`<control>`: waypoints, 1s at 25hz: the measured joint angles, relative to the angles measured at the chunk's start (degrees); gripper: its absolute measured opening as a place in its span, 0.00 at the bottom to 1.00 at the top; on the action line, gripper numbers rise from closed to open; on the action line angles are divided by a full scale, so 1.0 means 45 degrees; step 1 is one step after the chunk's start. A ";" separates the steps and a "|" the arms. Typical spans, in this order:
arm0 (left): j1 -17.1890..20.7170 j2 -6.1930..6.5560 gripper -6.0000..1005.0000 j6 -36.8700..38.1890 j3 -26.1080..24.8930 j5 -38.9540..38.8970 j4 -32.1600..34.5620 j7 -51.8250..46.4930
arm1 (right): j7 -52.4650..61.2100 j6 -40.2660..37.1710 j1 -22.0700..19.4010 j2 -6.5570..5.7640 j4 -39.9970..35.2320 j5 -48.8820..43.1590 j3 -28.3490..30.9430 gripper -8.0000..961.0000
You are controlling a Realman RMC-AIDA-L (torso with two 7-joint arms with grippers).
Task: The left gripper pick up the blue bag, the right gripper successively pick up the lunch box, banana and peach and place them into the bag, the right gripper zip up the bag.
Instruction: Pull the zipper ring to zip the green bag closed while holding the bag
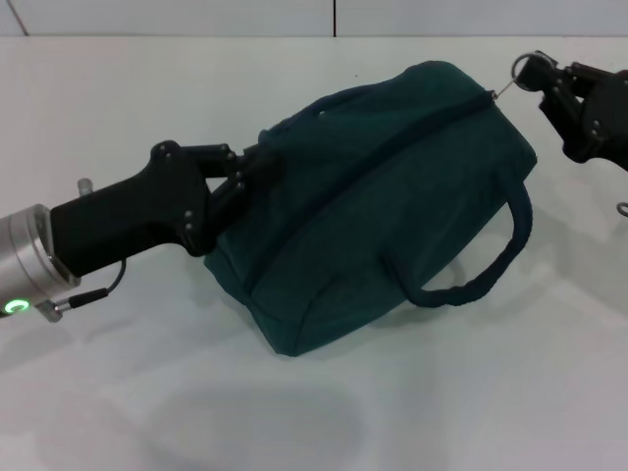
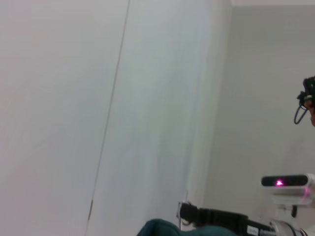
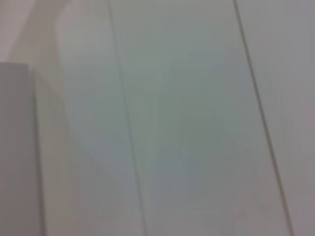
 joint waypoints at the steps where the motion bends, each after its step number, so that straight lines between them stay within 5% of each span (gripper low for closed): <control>1: -0.0025 0.0010 0.06 -0.0012 -0.0062 -0.0003 -0.0016 0.0000 | -0.0010 0.0198 -0.0061 -0.0001 -0.0005 0.0031 0.0026 0.02; 17: -0.0151 0.0109 0.06 -0.0506 -0.0096 -0.0026 -0.0121 -0.0022 | -0.0118 0.4733 0.0333 0.0022 0.0286 -0.0374 -0.1149 0.02; 25: -0.0218 0.0098 0.06 -0.0557 -0.0095 -0.0229 -0.0120 -0.0329 | -0.0192 0.3588 0.0185 0.0035 0.0240 -0.0267 -0.0884 0.02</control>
